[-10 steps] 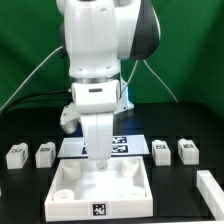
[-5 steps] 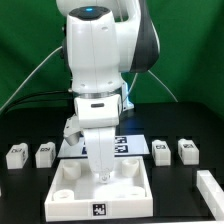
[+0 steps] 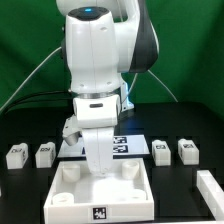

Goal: Assemble one leg

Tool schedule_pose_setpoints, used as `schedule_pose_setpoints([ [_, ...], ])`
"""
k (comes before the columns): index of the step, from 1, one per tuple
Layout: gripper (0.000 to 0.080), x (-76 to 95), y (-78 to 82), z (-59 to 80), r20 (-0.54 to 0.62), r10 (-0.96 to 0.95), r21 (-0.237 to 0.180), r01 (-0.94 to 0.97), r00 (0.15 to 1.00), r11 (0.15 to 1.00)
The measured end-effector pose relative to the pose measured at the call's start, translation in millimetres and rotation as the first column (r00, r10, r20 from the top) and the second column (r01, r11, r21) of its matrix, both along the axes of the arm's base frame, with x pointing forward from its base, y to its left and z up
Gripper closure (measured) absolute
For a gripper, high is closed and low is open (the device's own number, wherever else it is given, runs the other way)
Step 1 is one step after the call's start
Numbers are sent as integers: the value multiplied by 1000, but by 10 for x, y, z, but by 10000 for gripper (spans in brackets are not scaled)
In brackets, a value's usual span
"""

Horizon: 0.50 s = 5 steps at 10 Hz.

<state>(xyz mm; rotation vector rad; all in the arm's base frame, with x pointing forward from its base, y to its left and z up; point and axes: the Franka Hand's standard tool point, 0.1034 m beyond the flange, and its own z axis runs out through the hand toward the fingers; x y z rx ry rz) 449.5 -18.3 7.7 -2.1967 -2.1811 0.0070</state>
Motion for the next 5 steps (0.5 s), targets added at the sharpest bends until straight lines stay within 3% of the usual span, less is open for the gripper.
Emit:
schedule_pose_setpoints([
  [1,734,9,-4,5,4,-1,0,1,1000,1000],
  [5,742,21,-6,11,9,-1,0,1,1000,1000],
])
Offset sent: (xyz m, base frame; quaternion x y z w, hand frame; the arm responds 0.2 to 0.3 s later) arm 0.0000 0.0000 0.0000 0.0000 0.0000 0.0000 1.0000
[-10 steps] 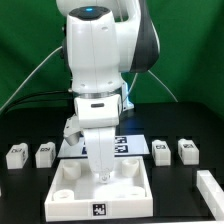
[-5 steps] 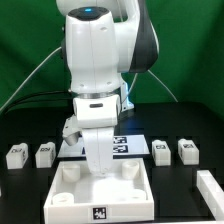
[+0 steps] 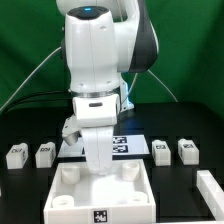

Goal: Assemble one leg

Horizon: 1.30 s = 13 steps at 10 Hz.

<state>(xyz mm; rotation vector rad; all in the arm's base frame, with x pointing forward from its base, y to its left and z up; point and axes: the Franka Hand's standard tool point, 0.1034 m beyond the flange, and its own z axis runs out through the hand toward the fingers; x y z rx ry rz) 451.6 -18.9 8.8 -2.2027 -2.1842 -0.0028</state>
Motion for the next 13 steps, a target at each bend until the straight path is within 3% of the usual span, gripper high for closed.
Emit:
schedule_pose_setpoints([
  [4,742,22,46,5,2,-21,0,21,1000,1000],
  [8,742,257,672,-6,25,-22,26,22,999,999],
  [11,742,447,802,-8,38,-16,35,14,999,999],
  [13,742,450,808,-6,10,-9,31,9,1000,999],
])
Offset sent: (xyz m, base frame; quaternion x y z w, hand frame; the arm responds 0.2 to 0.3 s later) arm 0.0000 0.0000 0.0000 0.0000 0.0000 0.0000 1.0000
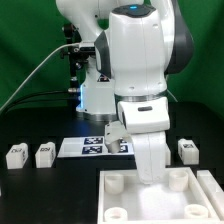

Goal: Assemble one leg

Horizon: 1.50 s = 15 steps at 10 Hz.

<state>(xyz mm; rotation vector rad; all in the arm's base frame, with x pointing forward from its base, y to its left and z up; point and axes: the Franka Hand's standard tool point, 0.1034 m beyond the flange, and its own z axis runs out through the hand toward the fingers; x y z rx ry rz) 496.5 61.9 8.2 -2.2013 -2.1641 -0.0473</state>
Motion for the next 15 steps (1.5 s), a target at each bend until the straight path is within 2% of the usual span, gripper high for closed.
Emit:
schedule_pose_setpoints([
  [3,742,4,97,-1,-22,-10,1,10,1000,1000],
  [7,741,2,90,-1,-22,-19,0,19,1000,1000],
  [8,579,-1,87,-8,-23,-20,0,20,1000,1000],
  [9,579,0,84,-8,-23,-20,0,20,1000,1000],
  [10,390,0,83,-9,-23,-21,0,21,1000,1000],
  [11,390,-1,81,-9,-23,-21,0,21,1000,1000],
  [12,210,-1,79,-10,-23,-21,0,21,999,1000],
  [13,169,-1,77,-11,-23,-22,0,22,999,1000],
  [15,153,-1,72,-11,-23,-23,0,23,999,1000],
])
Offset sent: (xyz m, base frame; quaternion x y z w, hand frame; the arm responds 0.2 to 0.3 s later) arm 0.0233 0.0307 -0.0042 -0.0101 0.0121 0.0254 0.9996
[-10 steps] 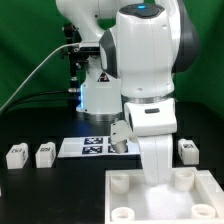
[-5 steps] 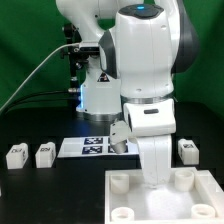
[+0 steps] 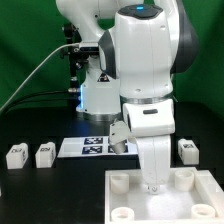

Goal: Assemble one leg

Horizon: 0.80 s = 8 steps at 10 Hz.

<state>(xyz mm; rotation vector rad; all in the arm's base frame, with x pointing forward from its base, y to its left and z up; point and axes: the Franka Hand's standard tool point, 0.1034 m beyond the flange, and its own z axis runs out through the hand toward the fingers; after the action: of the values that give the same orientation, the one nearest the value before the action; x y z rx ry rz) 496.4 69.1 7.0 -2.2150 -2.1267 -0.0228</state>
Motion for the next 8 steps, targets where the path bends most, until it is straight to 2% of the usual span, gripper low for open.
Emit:
schedule_pose_setpoints([
  [5,151,2,-10,21,0,-38,-2,38,999,999],
  [7,151,-41,0,225,16,-135,-12,135,991,991],
  [8,151,-75,71,327,23,-196,-14,196,980,980],
])
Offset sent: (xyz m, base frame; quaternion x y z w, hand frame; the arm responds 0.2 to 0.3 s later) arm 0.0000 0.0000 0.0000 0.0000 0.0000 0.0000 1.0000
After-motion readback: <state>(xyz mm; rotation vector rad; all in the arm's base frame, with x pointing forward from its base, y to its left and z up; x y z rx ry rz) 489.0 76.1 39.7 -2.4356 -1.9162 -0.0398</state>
